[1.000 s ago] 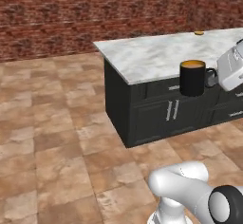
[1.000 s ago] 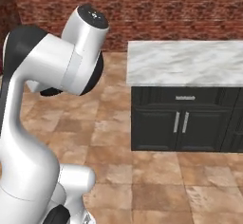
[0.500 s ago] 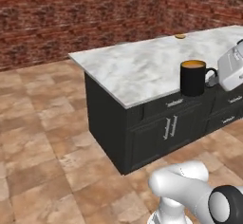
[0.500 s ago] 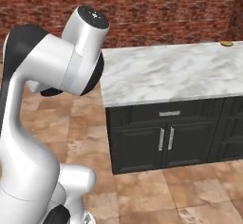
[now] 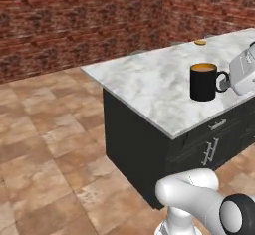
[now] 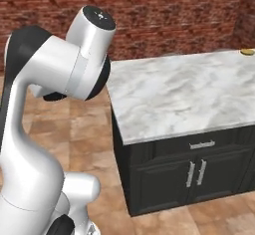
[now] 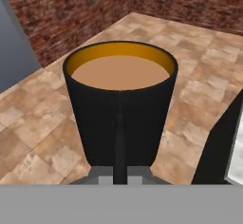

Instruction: Pick the cup of tea, navigate to the dining table, and place it on the saucer.

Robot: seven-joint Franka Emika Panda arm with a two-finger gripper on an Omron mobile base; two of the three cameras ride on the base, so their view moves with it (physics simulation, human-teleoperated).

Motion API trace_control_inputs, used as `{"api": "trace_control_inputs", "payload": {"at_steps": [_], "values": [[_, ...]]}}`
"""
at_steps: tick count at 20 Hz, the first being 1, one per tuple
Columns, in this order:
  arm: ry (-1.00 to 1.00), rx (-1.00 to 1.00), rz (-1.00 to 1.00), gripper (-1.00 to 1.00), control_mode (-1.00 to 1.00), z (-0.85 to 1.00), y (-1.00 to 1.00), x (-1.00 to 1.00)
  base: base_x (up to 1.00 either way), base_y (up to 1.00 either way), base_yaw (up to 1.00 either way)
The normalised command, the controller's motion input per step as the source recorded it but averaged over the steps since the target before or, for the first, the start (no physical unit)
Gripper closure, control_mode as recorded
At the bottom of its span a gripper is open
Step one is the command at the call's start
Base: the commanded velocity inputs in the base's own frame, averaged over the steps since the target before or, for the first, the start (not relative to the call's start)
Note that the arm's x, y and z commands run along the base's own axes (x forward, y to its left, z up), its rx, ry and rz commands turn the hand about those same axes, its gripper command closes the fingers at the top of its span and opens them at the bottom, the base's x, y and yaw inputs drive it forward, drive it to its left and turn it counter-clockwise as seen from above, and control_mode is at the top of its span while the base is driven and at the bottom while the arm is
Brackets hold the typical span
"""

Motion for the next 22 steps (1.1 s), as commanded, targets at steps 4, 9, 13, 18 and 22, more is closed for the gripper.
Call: {"api": "trace_control_inputs", "payload": {"at_steps": [4, 9, 13, 18, 22], "values": [[0.0, 0.0, 0.0, 1.0, 1.0, 0.0, 0.0, 0.0, 0.89, 1.0, -0.17], [0.0, 0.0, 0.0, 1.0, 1.0, 0.0, 0.0, 0.0, 1.0, 1.0, -0.21], [0.0, 0.0, 0.0, 1.0, 1.0, 0.0, 0.0, 0.0, 1.0, 1.0, -0.29], [0.0, 0.0, 0.0, 1.0, 1.0, 0.0, 0.0, 0.0, 1.0, 1.0, -0.32], [0.0, 0.0, 0.0, 1.0, 1.0, 0.0, 0.0, 0.0, 1.0, 1.0, -0.31]]}}
